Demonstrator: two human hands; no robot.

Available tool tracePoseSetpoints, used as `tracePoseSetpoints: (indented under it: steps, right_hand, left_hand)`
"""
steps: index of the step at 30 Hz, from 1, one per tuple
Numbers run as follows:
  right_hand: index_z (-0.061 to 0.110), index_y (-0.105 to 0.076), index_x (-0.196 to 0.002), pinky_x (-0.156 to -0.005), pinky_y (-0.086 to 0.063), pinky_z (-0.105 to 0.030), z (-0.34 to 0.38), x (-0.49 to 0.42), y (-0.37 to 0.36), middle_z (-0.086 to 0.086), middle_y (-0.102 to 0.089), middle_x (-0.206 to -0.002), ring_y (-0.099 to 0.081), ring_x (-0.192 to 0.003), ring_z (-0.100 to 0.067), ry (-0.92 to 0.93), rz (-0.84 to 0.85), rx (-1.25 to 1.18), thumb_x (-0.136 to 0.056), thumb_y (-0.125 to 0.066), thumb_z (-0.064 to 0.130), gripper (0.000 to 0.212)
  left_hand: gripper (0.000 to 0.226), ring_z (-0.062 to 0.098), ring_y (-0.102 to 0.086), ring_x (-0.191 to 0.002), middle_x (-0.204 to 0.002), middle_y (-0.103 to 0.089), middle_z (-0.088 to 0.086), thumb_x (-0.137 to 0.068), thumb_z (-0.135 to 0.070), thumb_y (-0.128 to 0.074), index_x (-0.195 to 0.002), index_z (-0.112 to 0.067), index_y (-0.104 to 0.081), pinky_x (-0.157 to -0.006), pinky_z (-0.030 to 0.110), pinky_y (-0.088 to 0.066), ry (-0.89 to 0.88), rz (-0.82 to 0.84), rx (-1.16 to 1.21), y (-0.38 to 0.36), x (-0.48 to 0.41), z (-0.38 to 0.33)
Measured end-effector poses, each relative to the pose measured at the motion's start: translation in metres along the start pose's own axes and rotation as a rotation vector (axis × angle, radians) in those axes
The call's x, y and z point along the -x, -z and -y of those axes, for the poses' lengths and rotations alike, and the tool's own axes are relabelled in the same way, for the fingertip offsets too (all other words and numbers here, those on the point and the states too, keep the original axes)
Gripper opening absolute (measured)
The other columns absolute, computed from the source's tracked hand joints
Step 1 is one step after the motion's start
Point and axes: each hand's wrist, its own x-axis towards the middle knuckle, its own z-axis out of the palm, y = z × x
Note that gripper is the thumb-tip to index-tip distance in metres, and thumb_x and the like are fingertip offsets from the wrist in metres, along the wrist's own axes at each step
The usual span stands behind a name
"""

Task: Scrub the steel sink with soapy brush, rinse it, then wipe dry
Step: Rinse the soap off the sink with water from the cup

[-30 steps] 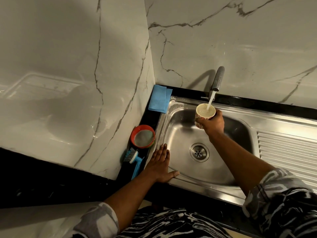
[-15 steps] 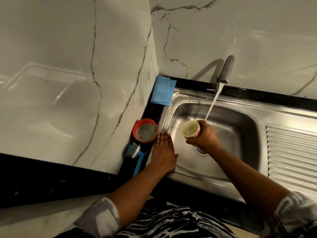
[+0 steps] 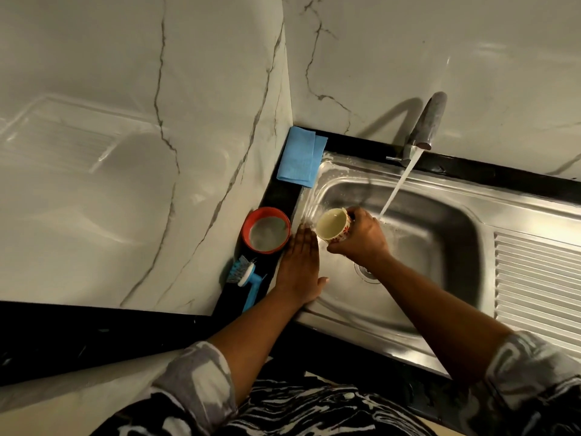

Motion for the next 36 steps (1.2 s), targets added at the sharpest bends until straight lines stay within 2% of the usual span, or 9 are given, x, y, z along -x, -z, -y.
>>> tracePoseSetpoints:
  steps: [7, 11, 14, 17, 20, 23, 30, 33, 36]
  right_hand:
    - [0.024, -0.051, -0.13, -0.088, -0.053, -0.039, -0.007, -0.01, 0.0, 0.003, -0.062, -0.121, -0.054, -0.111, -0.02, 0.006, 0.016, 0.025, -0.048, -0.092, 0.052, 0.096]
    - [0.02, -0.051, -0.133, -0.091, -0.054, -0.04, 0.012, -0.035, 0.001, -0.002, -0.061, -0.123, -0.055, -0.112, -0.022, 0.025, 0.048, 0.084, -0.052, -0.094, 0.052, 0.097]
    - [0.016, -0.054, -0.132, -0.093, -0.055, -0.042, 0.023, -0.053, -0.001, -0.004, -0.063, -0.122, -0.059, -0.112, -0.024, -0.059, 0.012, 0.013, -0.052, -0.094, 0.054, 0.098]
    - [0.015, -0.055, -0.129, -0.086, -0.057, -0.037, 0.018, -0.056, -0.006, -0.003, -0.066, -0.12, -0.063, -0.109, -0.023, -0.127, -0.056, -0.174, -0.05, -0.095, 0.054, 0.097]
    - [0.022, -0.056, -0.125, -0.081, -0.058, -0.034, 0.003, -0.047, -0.008, 0.004, -0.067, -0.115, -0.065, -0.103, -0.017, -0.153, -0.136, -0.336, -0.049, -0.098, 0.046, 0.09]
    - [0.031, -0.053, -0.124, -0.083, -0.061, -0.04, -0.013, -0.036, -0.009, 0.009, -0.066, -0.114, -0.065, -0.103, -0.014, -0.205, -0.144, -0.416, -0.047, -0.099, 0.042, 0.091]
    - [0.044, -0.05, -0.118, -0.077, -0.062, -0.045, -0.04, -0.027, -0.018, 0.015, -0.064, -0.112, -0.065, -0.1, -0.012, -0.225, -0.141, -0.438, -0.038, -0.095, 0.055, 0.092]
    - [0.042, -0.05, -0.119, -0.082, -0.061, -0.044, -0.04, -0.025, -0.02, 0.013, -0.064, -0.112, -0.063, -0.103, -0.012, -0.21, -0.131, -0.425, -0.04, -0.094, 0.055, 0.091]
    - [0.04, -0.05, -0.118, -0.08, -0.061, -0.044, -0.037, -0.029, -0.02, 0.013, -0.063, -0.111, -0.063, -0.101, -0.012, -0.208, -0.126, -0.416, -0.04, -0.093, 0.056, 0.091]
  left_hand:
    - [0.104, 0.037, -0.006, -0.163, -0.174, -0.008, 0.025, -0.099, -0.062, -0.056, -0.166, 0.002, -0.01, -0.128, 0.041, 0.007, -0.033, -0.011, 0.068, 0.013, 0.026, -0.003]
    - [0.092, 0.033, -0.007, -0.164, -0.175, -0.008, 0.022, -0.105, -0.054, -0.05, -0.167, 0.0, -0.008, -0.131, 0.041, -0.002, -0.009, -0.004, 0.062, 0.038, 0.017, -0.003]
    - [0.079, 0.03, -0.021, -0.161, -0.174, -0.022, 0.017, -0.108, -0.044, -0.05, -0.167, -0.004, -0.018, -0.13, 0.041, -0.015, 0.01, -0.02, 0.072, 0.06, -0.001, -0.008]
    - [0.053, 0.025, -0.056, -0.14, -0.153, -0.058, 0.008, -0.105, -0.031, -0.057, -0.154, -0.012, -0.049, -0.114, 0.037, -0.046, 0.031, -0.134, 0.159, 0.08, -0.017, -0.01]
    - [0.026, 0.019, -0.072, -0.106, -0.116, -0.076, 0.0, -0.105, -0.027, -0.057, -0.126, -0.02, -0.07, -0.087, 0.031, -0.057, 0.056, -0.224, 0.208, 0.104, -0.041, -0.007]
    - [0.018, 0.023, -0.072, -0.093, -0.1, -0.075, 0.0, -0.104, -0.028, -0.058, -0.112, -0.021, -0.072, -0.077, 0.035, -0.055, 0.115, -0.242, 0.16, 0.121, -0.084, 0.005]
    - [0.044, 0.033, -0.067, -0.109, -0.122, -0.064, 0.011, -0.094, -0.048, -0.073, -0.12, -0.014, -0.066, -0.087, 0.043, -0.055, 0.164, -0.109, 0.015, 0.134, -0.182, 0.041]
    - [0.035, 0.032, -0.067, -0.107, -0.117, -0.065, 0.01, -0.09, -0.034, -0.081, -0.115, -0.014, -0.067, -0.089, 0.043, -0.056, 0.134, -0.064, 0.045, 0.136, -0.196, 0.052]
    - [0.018, 0.037, -0.067, -0.108, -0.115, -0.07, 0.014, -0.095, -0.01, -0.063, -0.113, -0.008, -0.067, -0.087, 0.039, -0.052, 0.14, -0.082, -0.008, 0.14, -0.198, 0.065]
